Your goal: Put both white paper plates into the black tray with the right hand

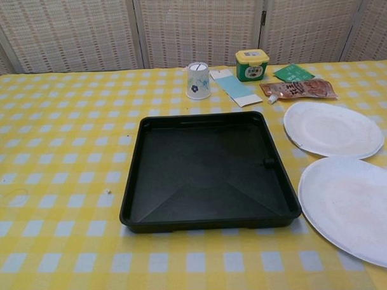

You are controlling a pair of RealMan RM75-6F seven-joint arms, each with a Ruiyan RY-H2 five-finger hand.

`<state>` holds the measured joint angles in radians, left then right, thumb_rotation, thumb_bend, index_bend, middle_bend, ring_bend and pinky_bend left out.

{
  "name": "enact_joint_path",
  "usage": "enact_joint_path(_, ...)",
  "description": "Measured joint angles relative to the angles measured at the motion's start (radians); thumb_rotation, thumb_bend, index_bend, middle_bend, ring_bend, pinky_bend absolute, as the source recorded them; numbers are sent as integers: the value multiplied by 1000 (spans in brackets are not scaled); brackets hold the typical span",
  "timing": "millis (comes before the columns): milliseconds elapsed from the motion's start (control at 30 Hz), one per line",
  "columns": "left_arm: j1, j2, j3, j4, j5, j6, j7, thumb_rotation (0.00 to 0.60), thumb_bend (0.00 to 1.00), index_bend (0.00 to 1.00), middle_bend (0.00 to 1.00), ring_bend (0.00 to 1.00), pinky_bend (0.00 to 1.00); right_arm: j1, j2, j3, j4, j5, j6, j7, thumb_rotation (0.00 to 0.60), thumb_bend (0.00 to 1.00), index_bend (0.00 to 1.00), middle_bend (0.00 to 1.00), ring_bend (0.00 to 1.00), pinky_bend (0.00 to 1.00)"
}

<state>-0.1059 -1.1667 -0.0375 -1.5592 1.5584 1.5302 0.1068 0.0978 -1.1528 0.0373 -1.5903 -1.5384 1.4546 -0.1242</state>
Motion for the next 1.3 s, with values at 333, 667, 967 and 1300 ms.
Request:
enact_joint_path(333,-8,-4,0,-9,1,-13,11,600,395,4,0,0,0,-3,13,-10,5,-20,5,33,600,406,0,0,0,0)
enact_joint_path(667,5,7,14,-20,23,9,11,600,395,7,0,0,0,14,9,-71,183,-176,19,99,600,405,361,4,0,0)
enact_joint_path(967,6,13,19,-30,31,7,7,600,395,8,0,0,0,23,-97,-117,468,-265,62,205,600,405,517,118,55,0)
enact_joint_path(1300,-3,1,16,-24,12,-22,25,600,395,10,0,0,0,53,-238,-132,737,-276,43,255,600,405,512,57,64,0)
